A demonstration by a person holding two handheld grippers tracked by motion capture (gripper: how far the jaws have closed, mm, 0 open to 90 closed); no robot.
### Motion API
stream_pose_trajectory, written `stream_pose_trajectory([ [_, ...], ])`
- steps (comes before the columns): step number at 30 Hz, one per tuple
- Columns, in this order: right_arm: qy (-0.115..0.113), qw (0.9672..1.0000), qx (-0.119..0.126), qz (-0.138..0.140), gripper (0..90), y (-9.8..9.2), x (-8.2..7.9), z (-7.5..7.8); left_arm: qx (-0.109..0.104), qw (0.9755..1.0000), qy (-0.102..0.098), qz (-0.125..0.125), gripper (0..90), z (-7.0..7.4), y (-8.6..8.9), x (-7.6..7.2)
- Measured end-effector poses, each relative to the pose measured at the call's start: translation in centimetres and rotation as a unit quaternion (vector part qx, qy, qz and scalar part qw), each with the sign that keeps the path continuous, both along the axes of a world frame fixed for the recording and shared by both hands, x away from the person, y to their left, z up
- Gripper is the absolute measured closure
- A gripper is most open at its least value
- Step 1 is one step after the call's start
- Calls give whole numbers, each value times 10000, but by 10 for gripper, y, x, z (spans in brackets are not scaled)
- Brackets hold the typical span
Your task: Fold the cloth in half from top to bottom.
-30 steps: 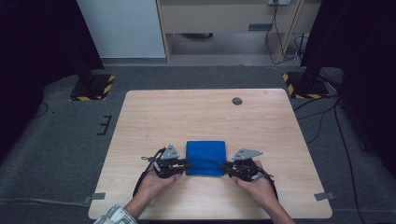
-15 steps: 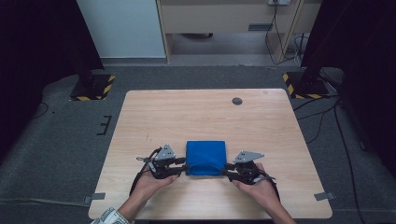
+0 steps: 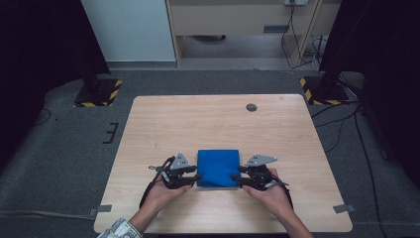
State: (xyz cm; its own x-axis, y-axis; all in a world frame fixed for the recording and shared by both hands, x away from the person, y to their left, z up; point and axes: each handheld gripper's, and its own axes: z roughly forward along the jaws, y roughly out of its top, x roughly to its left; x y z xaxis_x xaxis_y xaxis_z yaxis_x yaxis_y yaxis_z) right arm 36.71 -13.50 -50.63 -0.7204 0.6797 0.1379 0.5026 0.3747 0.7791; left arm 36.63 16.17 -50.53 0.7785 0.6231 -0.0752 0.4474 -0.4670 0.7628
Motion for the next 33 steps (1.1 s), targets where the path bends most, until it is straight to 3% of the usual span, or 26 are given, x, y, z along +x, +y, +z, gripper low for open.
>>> stream_pose_trajectory([
  [3, -14, 9999, -49, -123, 438, -1, 3, -2, 289, 9995, -54, -72, 555, -4, -2, -2],
  [8, -65, 9995, -24, -298, 319, -5, 10, -1, 163, 9998, -126, 68, 489, 3, -1, 1],
  [17, -107, 9977, -18, -663, 136, -9, 31, 4, 26, 9986, 18, 527, 199, 12, 7, 23],
  [19, -191, 9975, 20, -681, 115, -9, 34, 8, 25, 9978, 55, 660, 156, 16, 11, 29],
  [24, -312, 9971, 57, -690, 101, -13, 40, 16, 33, 9975, 74, 704, 103, 21, 21, 36],
  [26, -373, 9963, 69, -773, 99, -22, 44, 20, -8, 9958, 53, 916, 92, 21, 35, 40],
  [33, -296, 9926, 75, -1173, 108, -50, 54, 20, 1, 9929, 95, 1182, 85, 19, 61, 46],
])
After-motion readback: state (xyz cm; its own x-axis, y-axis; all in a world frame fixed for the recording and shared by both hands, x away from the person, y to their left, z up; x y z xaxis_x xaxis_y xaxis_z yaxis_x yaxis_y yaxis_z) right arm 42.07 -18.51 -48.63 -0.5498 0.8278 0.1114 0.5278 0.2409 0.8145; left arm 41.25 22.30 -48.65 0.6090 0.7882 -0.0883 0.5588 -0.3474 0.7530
